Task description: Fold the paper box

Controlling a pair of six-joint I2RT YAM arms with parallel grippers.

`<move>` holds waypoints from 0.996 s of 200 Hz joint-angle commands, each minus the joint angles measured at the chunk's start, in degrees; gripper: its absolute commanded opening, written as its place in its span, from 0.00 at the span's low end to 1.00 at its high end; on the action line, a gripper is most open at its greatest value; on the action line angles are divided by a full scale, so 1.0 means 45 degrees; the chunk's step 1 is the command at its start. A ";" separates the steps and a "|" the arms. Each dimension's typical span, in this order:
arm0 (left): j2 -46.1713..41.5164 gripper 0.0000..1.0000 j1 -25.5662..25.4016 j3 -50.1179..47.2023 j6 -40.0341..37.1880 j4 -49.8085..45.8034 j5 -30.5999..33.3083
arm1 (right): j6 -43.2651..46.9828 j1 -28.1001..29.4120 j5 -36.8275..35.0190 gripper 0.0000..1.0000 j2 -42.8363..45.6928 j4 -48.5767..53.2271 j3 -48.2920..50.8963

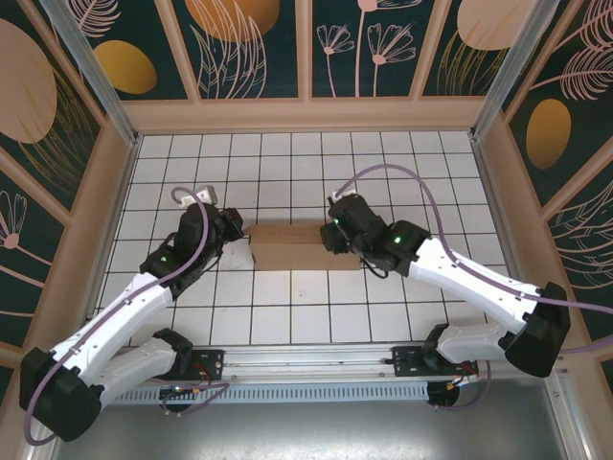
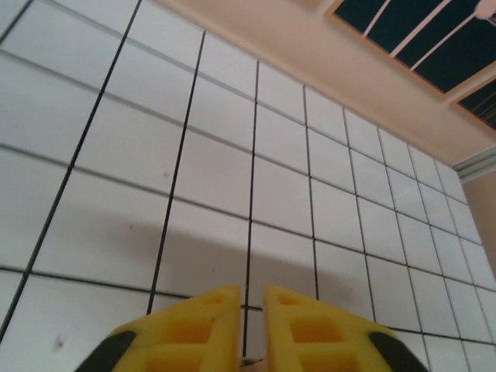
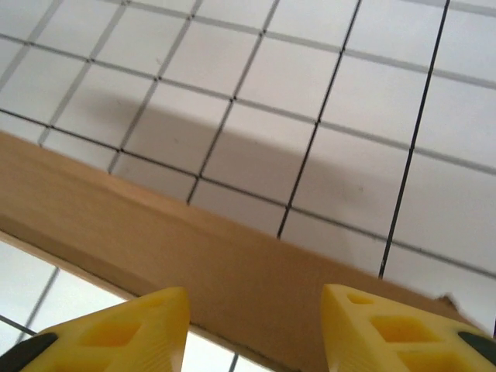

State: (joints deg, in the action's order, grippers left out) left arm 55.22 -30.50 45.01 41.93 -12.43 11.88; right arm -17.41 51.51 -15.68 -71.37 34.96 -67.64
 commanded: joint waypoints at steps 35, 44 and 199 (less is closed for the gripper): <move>-0.0960 0.70 -0.0057 0.0974 -0.5873 -0.1083 -0.1015 | 0.3153 -0.2055 0.1814 0.54 0.2303 -0.0074 0.0305; -0.1439 0.74 -0.0054 0.0673 -0.6730 -0.0643 -0.1384 | 0.4667 -0.2168 0.2470 0.56 0.3191 -0.0728 0.1261; -0.2776 0.65 0.0117 -0.1781 -1.7375 -0.1842 -0.4428 | 1.4994 -0.2678 0.6200 0.47 0.6675 -0.2302 0.3944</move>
State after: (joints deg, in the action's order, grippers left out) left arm 41.08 -30.52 38.59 -31.68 -21.54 -5.23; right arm 45.50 40.23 9.43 -40.25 23.03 -47.16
